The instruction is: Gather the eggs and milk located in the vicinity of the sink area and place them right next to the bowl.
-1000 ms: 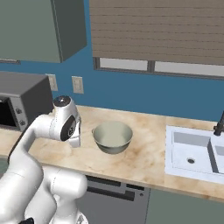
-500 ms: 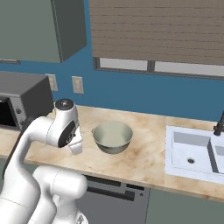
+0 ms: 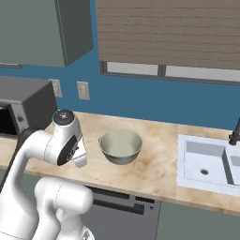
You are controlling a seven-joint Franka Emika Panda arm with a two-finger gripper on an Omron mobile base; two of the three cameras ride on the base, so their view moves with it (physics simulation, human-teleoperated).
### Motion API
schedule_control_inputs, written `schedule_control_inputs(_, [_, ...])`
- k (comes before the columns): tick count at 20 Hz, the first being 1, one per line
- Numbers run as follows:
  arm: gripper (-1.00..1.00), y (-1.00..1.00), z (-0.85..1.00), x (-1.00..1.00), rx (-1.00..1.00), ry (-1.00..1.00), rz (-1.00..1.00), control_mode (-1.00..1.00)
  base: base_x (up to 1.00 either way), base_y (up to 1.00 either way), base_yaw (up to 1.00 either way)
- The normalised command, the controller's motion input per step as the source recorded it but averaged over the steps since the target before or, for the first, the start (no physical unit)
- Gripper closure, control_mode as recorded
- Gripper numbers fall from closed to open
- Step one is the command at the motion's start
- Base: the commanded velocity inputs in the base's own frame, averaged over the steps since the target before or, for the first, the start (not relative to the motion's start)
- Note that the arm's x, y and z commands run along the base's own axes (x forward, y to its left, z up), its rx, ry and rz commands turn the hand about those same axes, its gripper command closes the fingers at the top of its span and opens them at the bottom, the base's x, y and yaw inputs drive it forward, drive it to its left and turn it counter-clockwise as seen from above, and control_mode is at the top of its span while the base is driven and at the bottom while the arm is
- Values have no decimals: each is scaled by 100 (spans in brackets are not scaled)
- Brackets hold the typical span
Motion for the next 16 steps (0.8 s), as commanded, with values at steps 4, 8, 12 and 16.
schedule_control_inputs(4, [-100,0,0,0,0,0,0,100,-37,-22,-1])
schedule_control_inputs(8, [-100,0,0,0,0,0,0,100,-11,-21,0])
schedule_control_inputs(12, [-100,0,0,0,0,0,0,100,0,-33,0])
schedule_control_inputs(16, [-100,0,0,0,0,0,0,100,1,-64,0])
